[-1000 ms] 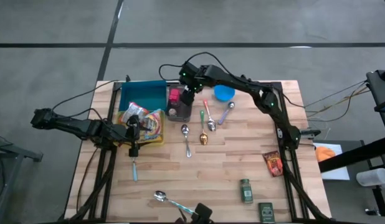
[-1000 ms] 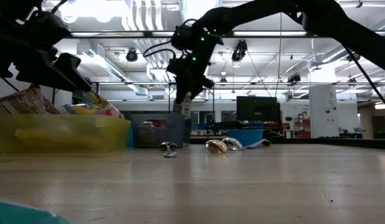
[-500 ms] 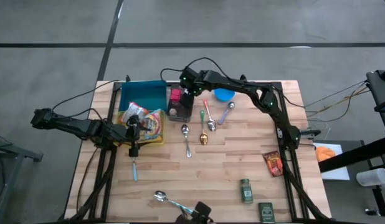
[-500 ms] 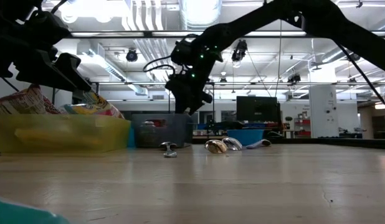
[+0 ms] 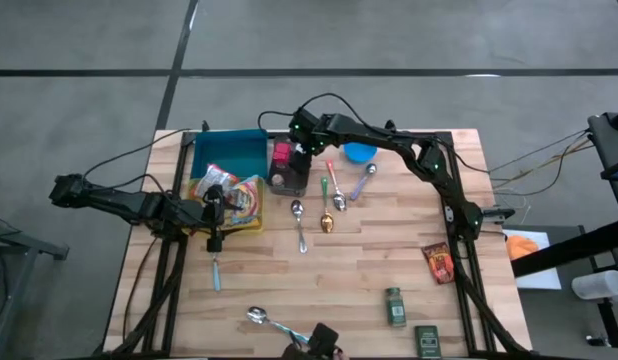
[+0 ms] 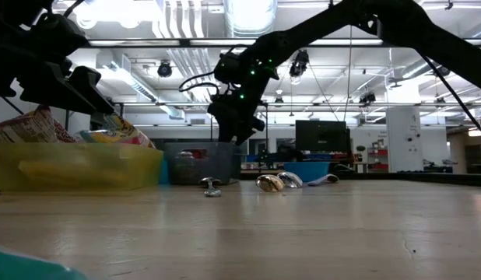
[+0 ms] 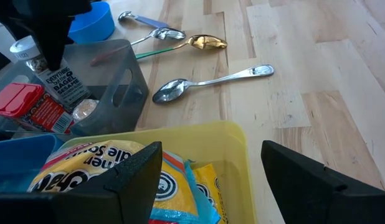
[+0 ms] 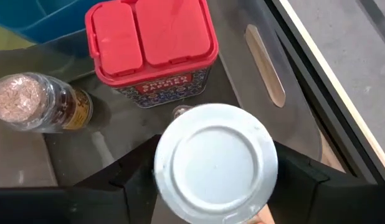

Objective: Pick & Place Food Item
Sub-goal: Put the white seasoning bottle into the black bin, then put the green seasoning bottle into the black bin

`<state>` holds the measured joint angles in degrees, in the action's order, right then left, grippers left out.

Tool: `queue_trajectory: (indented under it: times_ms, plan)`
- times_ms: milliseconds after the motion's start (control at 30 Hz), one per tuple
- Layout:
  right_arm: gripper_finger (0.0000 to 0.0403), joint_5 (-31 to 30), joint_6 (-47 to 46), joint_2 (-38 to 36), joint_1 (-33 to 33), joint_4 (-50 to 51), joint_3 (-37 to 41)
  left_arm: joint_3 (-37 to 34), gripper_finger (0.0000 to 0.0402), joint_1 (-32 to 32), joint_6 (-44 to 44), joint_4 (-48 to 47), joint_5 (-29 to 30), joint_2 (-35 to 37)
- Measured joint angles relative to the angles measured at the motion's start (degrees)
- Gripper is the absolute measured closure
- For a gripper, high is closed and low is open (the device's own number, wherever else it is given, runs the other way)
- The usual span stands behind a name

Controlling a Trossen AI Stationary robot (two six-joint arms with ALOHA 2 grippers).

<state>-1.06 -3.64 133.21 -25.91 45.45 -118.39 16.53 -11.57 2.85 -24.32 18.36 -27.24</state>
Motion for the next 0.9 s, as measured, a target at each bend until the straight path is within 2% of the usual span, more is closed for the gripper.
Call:
queue_trajectory:
  times_ms: [233, 533, 900]
  plan:
    - [0.0111, -0.02, -1.77, 0.0, -0.03, -0.28, 0.0, 0.0, 0.013, 0.01, 0.0, 0.01, 0.0, -0.01]
    - [0.0106, -0.07, -1.42, -0.72, 0.15, -0.67, -2.43, 0.0, 0.013, 0.01, 0.07, 0.0, 0.01, -0.01]
    - [0.0106, -0.86, -2.36, -8.39, 3.2, 6.94, -3.23, 0.0, 0.013, 0.02, 0.14, 0.01, 0.01, 0.0]
